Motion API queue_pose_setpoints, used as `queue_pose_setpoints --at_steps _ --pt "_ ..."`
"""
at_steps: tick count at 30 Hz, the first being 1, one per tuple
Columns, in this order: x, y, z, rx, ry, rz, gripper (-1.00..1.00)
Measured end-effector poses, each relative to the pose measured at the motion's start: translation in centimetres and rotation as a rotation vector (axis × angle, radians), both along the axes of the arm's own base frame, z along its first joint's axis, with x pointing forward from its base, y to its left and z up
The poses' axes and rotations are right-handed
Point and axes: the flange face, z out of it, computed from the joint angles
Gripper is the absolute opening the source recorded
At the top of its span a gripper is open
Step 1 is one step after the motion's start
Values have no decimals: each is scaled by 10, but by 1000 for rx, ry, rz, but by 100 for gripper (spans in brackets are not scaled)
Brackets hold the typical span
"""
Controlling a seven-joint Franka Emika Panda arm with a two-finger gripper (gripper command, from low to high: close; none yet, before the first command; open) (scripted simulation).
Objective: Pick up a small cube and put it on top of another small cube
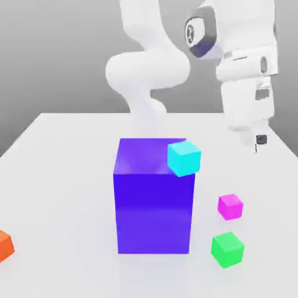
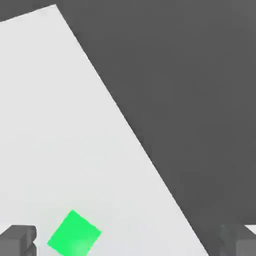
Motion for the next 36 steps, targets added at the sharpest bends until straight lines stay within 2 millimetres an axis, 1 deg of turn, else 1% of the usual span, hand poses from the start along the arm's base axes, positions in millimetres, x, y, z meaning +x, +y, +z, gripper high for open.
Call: queue_pose_setpoints --at_steps 2,4,7,8,9,10,16,17,22,23,24,26,32,33,36 --pt "-24 12 -38 -48 43 142 0" --pt "-51 20 -74 -94 85 284 0" --pt "-97 24 -122 -159 150 500 0" --pt "-108 24 -135 -176 166 555 0" --pt "-115 25 -145 -184 173 588 0" --pt "-117 25 -153 -188 177 601 0" --pt "-119 23 -201 -191 182 609 0" --pt "-120 23 -207 -190 182 609 -100" --pt "-120 23 -207 -191 185 609 -100" --pt "-120 22 -210 -191 184 610 -100" --pt "-120 22 -208 -191 184 610 -100" --pt "-119 23 -196 -192 184 609 -100" --pt "-120 23 -151 -193 183 610 -100" --pt "-111 22 -145 -188 187 578 -100" --pt "-63 11 -129 -167 202 413 -100"
